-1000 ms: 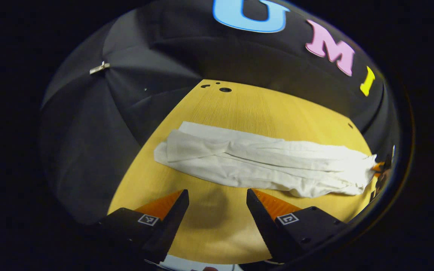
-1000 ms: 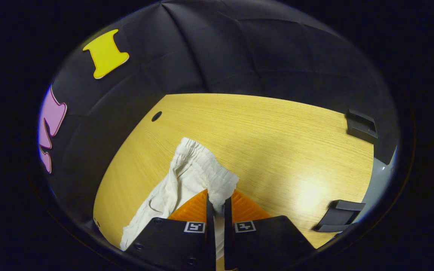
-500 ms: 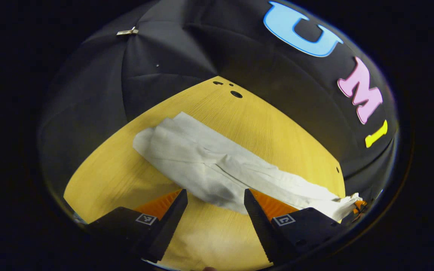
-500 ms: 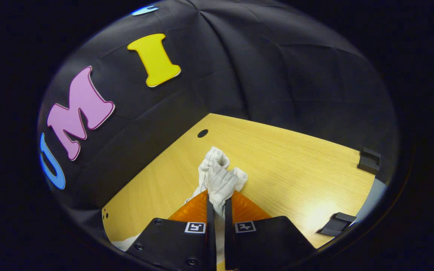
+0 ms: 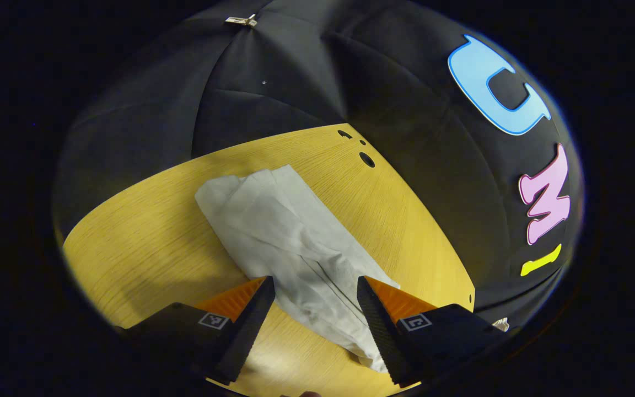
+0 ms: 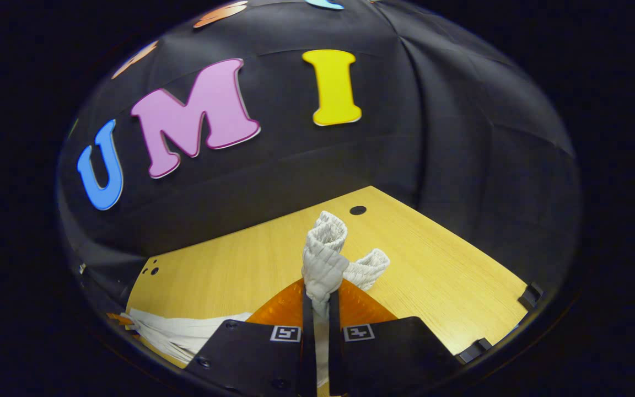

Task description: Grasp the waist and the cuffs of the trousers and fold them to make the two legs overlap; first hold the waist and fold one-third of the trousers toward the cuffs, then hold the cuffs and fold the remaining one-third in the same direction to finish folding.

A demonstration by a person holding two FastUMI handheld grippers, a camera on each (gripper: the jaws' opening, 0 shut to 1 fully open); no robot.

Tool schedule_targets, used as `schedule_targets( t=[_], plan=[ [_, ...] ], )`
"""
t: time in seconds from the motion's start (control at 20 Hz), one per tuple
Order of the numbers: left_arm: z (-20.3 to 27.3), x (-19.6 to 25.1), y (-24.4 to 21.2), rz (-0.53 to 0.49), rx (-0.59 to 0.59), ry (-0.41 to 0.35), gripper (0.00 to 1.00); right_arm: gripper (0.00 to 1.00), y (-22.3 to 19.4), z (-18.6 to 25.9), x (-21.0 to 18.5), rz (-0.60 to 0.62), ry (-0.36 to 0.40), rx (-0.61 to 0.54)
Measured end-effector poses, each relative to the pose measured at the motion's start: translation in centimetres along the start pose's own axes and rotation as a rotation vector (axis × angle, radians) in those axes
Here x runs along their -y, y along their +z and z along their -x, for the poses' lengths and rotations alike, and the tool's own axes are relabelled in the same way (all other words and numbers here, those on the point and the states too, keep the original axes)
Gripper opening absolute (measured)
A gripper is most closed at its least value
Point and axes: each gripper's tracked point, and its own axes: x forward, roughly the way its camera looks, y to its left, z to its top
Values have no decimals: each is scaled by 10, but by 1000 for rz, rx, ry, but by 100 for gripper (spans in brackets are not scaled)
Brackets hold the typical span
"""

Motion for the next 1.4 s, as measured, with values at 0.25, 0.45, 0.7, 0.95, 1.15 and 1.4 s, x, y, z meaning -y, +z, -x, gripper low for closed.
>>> schedule_targets(
  t=[0.25, 0.45, 0.7, 0.95, 1.15, 1.4],
  plan=[
    [-4, 3, 3, -7, -10, -10, 95, 13, -10, 2, 2, 194, 210, -20],
    [-2, 3, 5, 1, -11, -19, 94, 13, -12, 10, 25, 330, 349, -88],
    [-6, 2, 4, -6, -10, -14, 94, 13, 3, 18, 27, 486, 469, -212],
    [-7, 3, 5, -4, -9, -21, 95, 37, -7, 9, 32, 500, 655, -405],
    [-9, 3, 6, -9, -6, -18, 94, 93, 20, 6, 38, 265, 688, -456],
    [-14, 0, 8, -14, 2, 13, 85, 91, -13, -14, 97, 188, 570, -632]
  ],
)
